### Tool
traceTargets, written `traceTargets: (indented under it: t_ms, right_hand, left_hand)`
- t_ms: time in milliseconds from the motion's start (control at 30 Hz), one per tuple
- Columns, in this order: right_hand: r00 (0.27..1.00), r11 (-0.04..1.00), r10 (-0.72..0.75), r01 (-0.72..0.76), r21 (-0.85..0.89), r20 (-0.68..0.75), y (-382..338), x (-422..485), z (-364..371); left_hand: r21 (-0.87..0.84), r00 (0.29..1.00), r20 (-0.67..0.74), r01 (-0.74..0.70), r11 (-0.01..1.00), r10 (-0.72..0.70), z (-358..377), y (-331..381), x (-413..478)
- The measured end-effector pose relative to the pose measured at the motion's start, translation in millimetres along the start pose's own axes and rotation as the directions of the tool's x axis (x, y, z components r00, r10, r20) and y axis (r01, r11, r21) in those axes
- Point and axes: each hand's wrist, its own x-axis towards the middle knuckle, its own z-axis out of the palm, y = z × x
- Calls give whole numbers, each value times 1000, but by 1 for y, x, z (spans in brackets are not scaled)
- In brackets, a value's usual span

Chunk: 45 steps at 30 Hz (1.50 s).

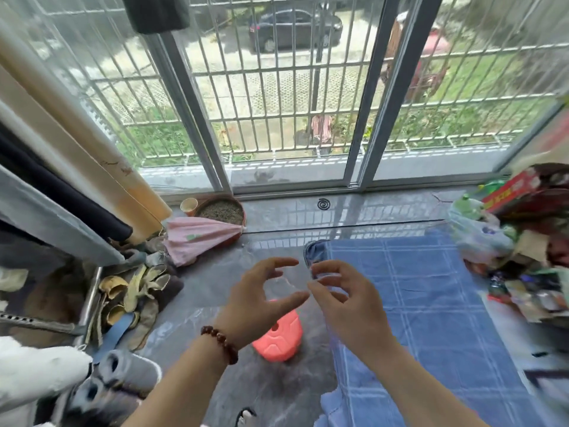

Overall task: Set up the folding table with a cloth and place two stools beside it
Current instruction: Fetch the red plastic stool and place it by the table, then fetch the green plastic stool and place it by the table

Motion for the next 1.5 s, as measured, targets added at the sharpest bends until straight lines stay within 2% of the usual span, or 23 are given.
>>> traceTargets:
  t_ms: [133, 233, 333, 667, 800, 933, 1100, 1300, 1500]
  right_hand:
    - [998, 999, -14, 16, 38, -53, -28, -2, -9]
    - [990, 999, -27, 29, 15, -136, -47, 3, -11]
    - [971, 998, -61, 57, -27, -233, -60, 4, -13]
    - [877, 999, -24, 5, -41, -479, -82, -18, -20]
    - [826, 995, -45, -15, -101, -562, -76, -44, -27]
    - [763, 993, -49, -32, -113, -645, -71, -73, -47]
    - [669, 989, -55, -66, -133, -741, -68, -111, -71]
    - [554, 998, 7, -56, -29, -832, -57, -168, -115]
    - [501, 996, -3, -77, -48, -866, -36, -245, -177]
  left_hand:
    - [-107, 1000, 7, -8, 994, 9, 1, 38, 6]
    - [-83, 995, 49, -82, 993, 86, -2, 59, 18]
    - [-51, 982, 102, -153, 987, 158, -5, 74, 28]
    - [-163, 920, 287, -228, 960, 267, -2, 86, 42]
    - [-113, 864, 361, -333, 936, 351, 11, 82, 44]
    - [-227, 817, 462, -265, 937, 343, 38, 98, 33]
    - [-261, 699, 628, -224, 939, 342, 78, 122, 11]
    - [-266, 613, 707, -233, 935, 354, 132, 146, -22]
    - [-293, 512, 769, -250, 923, 383, 219, 172, -92]
